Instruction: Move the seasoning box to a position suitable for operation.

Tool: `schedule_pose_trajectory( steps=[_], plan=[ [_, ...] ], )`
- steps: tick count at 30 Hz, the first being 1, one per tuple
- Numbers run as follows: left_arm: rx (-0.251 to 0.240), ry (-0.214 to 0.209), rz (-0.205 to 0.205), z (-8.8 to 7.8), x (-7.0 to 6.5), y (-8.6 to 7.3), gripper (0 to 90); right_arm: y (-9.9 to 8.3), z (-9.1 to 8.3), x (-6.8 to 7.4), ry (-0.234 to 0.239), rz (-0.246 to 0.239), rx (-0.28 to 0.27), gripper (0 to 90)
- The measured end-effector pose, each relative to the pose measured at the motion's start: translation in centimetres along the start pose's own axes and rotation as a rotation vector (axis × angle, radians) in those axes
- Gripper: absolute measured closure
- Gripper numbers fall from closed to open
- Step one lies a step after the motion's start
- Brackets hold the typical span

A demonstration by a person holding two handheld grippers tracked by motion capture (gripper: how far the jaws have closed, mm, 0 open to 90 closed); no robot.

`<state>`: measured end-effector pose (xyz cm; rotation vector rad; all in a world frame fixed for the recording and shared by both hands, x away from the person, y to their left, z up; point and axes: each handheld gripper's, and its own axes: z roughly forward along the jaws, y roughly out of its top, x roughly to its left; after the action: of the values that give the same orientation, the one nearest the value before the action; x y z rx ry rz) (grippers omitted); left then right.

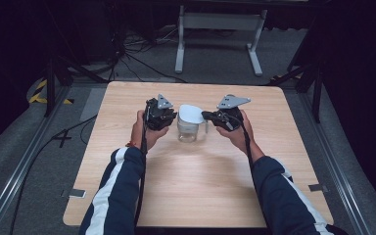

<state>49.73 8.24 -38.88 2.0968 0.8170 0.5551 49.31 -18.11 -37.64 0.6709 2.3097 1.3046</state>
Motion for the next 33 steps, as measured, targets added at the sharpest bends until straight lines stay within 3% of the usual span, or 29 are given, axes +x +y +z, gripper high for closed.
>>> schedule_pose_trajectory(
  steps=[4,13,21,26,33],
  plan=[
    [0.002,-0.014,0.033,0.1,-0.4,0.2,89.6,-0.1,0.0,0.0,0.001,0.0,-0.001,90.0],
    [-0.018,-0.023,0.042,-0.2,-0.6,0.7,89.8,-0.2,0.0,-0.1,-0.007,-0.003,0.01,90.0],
    [-0.064,-0.012,0.063,-1.0,-1.3,2.2,89.6,-0.2,0.1,-0.1,-0.008,-0.011,0.018,90.0],
    [-0.085,-0.018,0.095,-1.4,-2.1,3.4,89.5,-0.4,0.1,-0.1,-0.009,-0.013,0.026,90.0],
    [-0.096,-0.038,0.101,-1.2,-3.2,4.4,89.0,-0.8,-0.5,0.1,-0.008,-0.027,0.038,90.0]
  ],
)
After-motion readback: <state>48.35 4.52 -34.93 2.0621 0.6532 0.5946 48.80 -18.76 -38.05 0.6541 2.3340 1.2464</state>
